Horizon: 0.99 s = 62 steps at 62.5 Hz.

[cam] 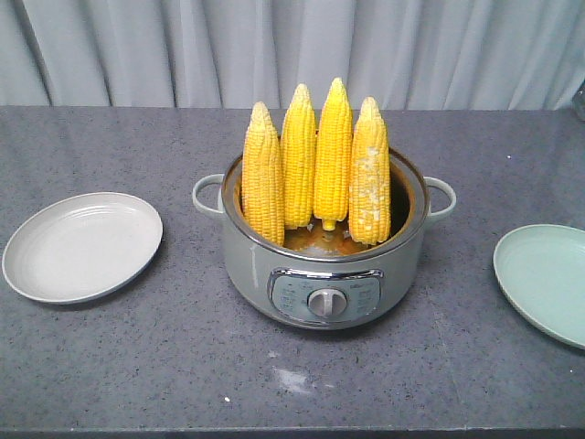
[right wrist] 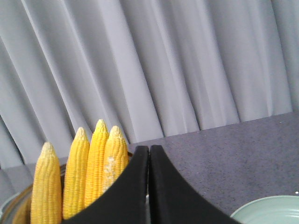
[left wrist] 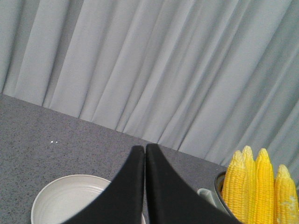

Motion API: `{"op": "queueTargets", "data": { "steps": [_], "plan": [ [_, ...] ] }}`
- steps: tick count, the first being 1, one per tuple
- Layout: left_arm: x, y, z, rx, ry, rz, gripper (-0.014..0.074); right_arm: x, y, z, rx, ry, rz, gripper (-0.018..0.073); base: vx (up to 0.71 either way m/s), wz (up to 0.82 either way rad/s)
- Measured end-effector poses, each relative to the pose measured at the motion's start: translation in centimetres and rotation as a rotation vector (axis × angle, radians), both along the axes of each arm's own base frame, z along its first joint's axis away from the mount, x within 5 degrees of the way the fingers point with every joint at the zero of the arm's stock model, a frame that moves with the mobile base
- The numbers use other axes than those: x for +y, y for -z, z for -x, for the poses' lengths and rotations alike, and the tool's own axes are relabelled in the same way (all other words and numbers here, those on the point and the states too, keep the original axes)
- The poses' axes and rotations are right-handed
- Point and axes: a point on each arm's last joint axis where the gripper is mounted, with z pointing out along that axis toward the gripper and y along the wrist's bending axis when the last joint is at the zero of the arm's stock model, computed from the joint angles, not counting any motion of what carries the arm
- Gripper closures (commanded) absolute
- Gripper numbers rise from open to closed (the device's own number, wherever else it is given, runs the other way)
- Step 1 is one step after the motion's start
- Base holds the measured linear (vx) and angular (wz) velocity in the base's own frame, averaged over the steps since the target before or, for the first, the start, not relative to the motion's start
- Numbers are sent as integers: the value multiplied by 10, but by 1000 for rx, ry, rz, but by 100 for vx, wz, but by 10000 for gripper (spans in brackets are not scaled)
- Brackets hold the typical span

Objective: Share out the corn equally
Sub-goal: 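Raise the right gripper above the corn pot, then lower the right gripper onto the corn cob nearest the green plate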

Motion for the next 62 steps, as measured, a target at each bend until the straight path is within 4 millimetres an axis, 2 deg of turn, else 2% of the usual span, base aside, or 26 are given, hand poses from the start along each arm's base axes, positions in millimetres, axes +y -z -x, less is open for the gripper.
{"op": "queueTargets", "data": {
  "steps": [9, 15, 19, 29, 33, 42, 48, 55, 62],
  "plan": [
    [0, -3, 0, -35, -2, 1, 603, 5, -6, -5, 46, -50, 135, 511, 0, 0],
    [0, -5, 0, -54, -3, 0, 603, 8, -19, -14, 68, -88, 217, 425, 0, 0],
    [0, -6, 0, -62, -4, 0, 603, 10, -31, -23, 76, -106, 262, 337, 0, 0],
    [0, -7, -4, -69, -5, 1, 603, 13, -55, -55, 106, -137, 337, 45, 0, 0],
    [0, -5, -7, -53, -5, -1, 603, 13, -60, -67, 112, -136, 329, -18, 0, 0],
    [0, -4, -11, -38, -5, -1, 603, 12, -60, -87, 127, -118, 275, -29, 0, 0],
    [0, -4, -11, -39, -5, -1, 603, 16, -69, -105, 164, -166, 271, -27, 0, 0],
    [0, -4, -11, -39, -5, -1, 603, 25, -87, -142, 228, -264, 285, -27, 0, 0],
    [0, -4, -11, -39, -5, -1, 603, 32, -91, -187, 306, -347, 292, -27, 0, 0]
  ]
}}
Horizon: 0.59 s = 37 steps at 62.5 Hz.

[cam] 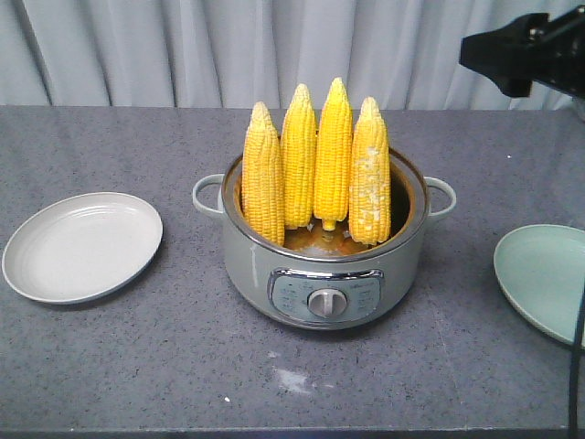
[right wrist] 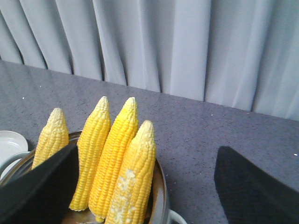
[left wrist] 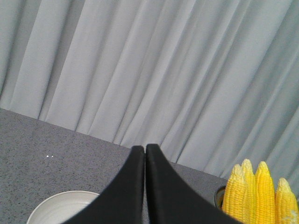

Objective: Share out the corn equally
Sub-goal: 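Lower the right gripper onto the corn cob nearest the green plate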

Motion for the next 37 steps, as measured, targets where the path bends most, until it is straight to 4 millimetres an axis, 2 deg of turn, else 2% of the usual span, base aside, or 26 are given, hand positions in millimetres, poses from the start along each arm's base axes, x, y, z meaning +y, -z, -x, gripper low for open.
{"op": "queueTargets", "data": {
  "steps": [5, 10, 21, 28, 37],
  "plan": [
    [0, 0, 0, 0, 0, 0, 603, 3, -1, -26, 28, -25, -18, -27, 0, 0],
    [0, 0, 0, 0, 0, 0, 603, 7, 7, -50, 63, -51, -32, -27, 0, 0],
    [0, 0, 0, 0, 0, 0, 603, 30, 34, -97, 135, -141, -32, -27, 0, 0],
    [0, 0, 0, 0, 0, 0, 603, 35, 54, -119, 179, -120, -52, -27, 0, 0],
    [0, 0, 0, 2, 0, -1, 603, 37, 80, -135, 242, -110, -56, -27, 0, 0]
  ]
}}
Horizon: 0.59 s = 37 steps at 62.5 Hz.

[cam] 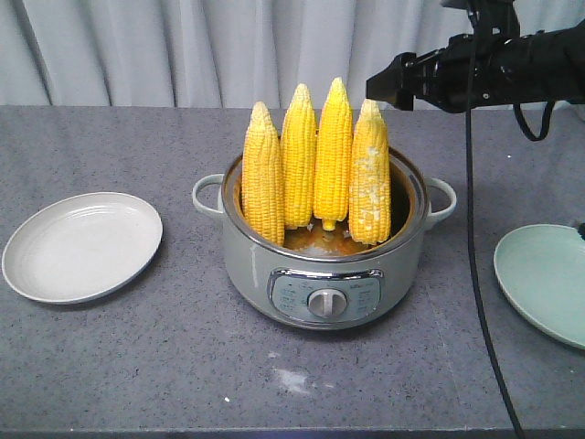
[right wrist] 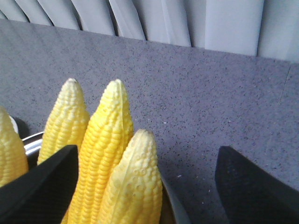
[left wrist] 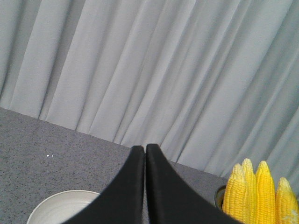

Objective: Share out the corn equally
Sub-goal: 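Lower the right gripper onto the corn cob nearest the green plate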

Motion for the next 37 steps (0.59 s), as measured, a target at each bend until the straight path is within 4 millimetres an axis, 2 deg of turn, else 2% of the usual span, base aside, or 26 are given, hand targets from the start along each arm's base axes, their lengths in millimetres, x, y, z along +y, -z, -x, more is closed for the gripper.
{"op": "queueTargets", "data": {
  "steps": [7, 37],
  "plan": [
    [0, 0, 0, 3, 0, -6, 603, 2, 10, -5, 24, -4, 3, -27, 0, 0],
    [0, 0, 0, 3, 0, -9, 603, 6, 26, -12, 75, -23, -10, -27, 0, 0]
  ]
}}
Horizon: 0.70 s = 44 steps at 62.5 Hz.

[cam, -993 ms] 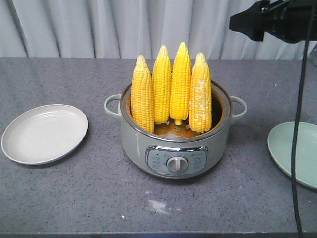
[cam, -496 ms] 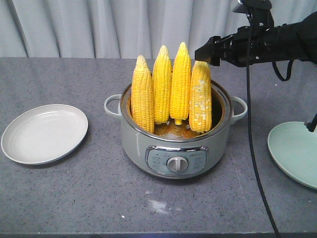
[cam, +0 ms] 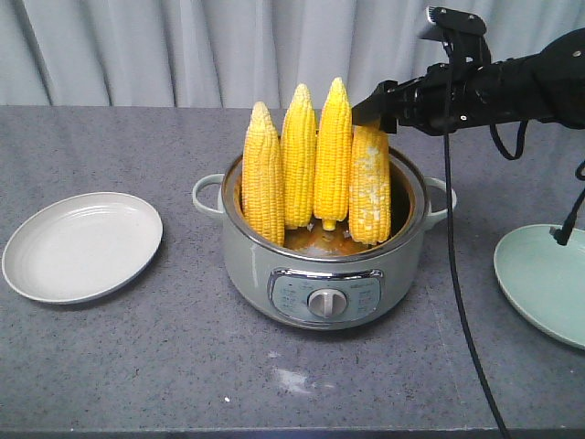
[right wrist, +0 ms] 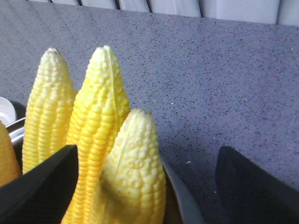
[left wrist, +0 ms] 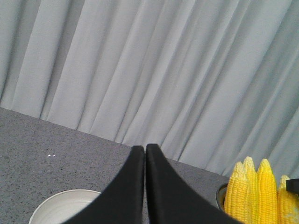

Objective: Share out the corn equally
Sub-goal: 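Lower the right gripper onto the corn cob nearest the green plate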

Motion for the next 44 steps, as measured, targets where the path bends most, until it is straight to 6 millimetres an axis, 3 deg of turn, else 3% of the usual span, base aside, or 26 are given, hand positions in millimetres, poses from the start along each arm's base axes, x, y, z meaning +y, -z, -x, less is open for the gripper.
{"op": "queueTargets", "data": {
  "steps": [12, 20, 44],
  "plan": [
    [0, 0, 0, 0, 0, -1, 603, 2, 9, -2, 36, -21, 0, -22, 0, 0],
    [0, 0, 0, 1, 0, -1, 603, 3, 13, -2, 53, -33, 0, 38, 0, 0],
    [0, 0, 0, 1, 0, -1, 603, 5, 14, -1, 40, -73, 20, 557, 0, 0]
  ]
}}
